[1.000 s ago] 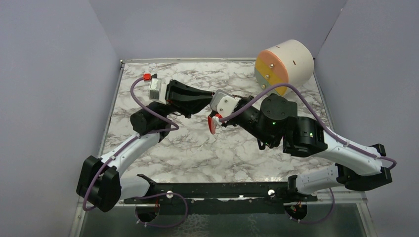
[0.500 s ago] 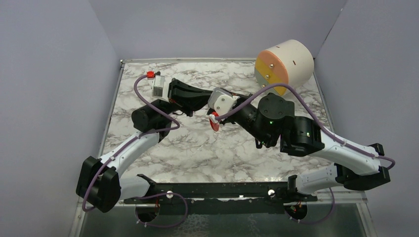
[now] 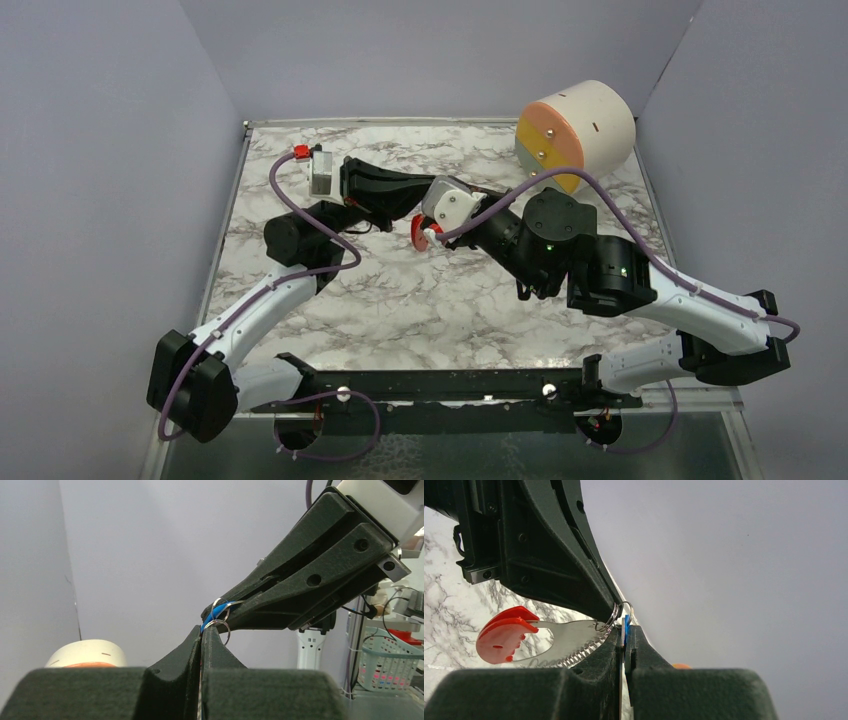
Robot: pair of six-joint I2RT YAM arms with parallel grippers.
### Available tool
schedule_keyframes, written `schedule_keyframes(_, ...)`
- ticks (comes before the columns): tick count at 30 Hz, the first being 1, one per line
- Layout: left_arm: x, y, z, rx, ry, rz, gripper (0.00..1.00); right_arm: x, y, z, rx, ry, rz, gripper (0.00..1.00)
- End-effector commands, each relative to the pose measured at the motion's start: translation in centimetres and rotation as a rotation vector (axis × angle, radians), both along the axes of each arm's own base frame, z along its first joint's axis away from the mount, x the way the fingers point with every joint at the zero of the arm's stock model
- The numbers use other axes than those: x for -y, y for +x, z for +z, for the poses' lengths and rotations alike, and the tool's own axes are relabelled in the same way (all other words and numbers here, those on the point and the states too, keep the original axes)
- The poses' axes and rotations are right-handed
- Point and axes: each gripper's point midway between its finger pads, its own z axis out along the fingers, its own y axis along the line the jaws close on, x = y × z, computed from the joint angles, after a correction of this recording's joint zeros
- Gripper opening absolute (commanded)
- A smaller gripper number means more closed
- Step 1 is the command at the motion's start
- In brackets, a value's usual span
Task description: Remove the keys from the keyring
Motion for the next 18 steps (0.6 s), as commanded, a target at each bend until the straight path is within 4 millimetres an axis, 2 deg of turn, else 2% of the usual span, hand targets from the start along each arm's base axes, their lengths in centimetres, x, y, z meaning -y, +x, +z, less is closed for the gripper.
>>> schedule_keyframes(1, -0.6, 2.5, 0.4, -0.054, -0.019, 0.127, 0.0, 1.0, -0.7, 2.5, 0.012, 0.1, 0.005, 0.01)
schedule_keyframes(12, -0.8, 5.2, -0.2, -0.118, 0.006, 0.24, 0.0, 0.6, -0.9, 2.4, 0.013, 0.089, 0.015, 0.01)
schedule_keyframes(18, -1.1, 6.0, 0.3, -0.129, -0.006, 0.267, 0.0, 0.4, -1.2, 2.2, 0.005, 0.074, 0.022, 0.01)
